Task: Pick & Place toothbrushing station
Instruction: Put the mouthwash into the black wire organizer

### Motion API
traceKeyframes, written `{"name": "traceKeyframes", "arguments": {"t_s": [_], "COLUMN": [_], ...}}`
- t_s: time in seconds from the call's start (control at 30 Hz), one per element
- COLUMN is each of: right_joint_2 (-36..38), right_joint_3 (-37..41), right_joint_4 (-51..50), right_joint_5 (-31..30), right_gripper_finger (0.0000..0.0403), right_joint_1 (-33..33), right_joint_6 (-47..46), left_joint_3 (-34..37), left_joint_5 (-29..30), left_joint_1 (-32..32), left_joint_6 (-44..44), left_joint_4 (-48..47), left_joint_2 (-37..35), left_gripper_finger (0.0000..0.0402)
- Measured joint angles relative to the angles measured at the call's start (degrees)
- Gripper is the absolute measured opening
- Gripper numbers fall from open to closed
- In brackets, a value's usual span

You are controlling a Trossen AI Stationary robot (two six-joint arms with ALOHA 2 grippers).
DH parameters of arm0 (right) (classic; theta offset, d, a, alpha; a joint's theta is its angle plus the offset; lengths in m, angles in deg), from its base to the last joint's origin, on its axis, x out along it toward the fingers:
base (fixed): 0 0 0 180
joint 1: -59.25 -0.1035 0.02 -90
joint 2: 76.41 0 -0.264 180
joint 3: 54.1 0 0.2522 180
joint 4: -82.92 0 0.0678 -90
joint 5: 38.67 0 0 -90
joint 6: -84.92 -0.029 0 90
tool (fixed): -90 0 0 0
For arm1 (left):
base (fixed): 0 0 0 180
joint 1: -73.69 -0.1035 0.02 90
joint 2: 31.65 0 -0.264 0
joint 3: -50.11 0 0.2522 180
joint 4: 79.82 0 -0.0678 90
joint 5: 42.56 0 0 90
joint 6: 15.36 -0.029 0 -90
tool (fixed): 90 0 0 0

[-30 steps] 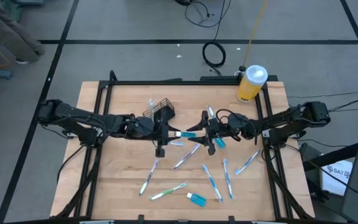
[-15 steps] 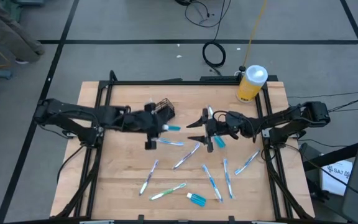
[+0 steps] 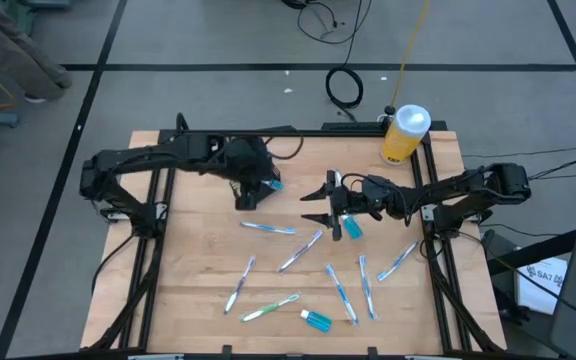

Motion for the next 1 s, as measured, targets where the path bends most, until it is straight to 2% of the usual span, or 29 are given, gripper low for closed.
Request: {"name": "traceKeyframes", "arguments": {"t_s": [0.43,0.8,1.0], "right_joint_2": [0.0,0.0,0.0], "right_joint_3": [0.0,0.0,0.0], "right_joint_4": [-1.3,-1.7,-1.7], "right_joint_5": [0.0,0.0,0.0], "right_gripper_finger": [0.0207,0.0207,0.0207], "right_joint_1": [-0.1,-0.1,-0.1], "right_joint_6": [0.0,0.0,0.0], "left_joint_3": [0.0,-0.1,-0.1], "left_joint_5": [0.0,1.0,1.0], "left_joint_1": [-8.0,-9.7,-9.7], "left_joint_6": [1.2,19.5,21.0], "left_joint_4": [-4.9,-8.2,-10.7], "left_joint_2": [6.1,7.6,7.6], "left_gripper_finger": [0.0094,0.0100,0.0107]}}
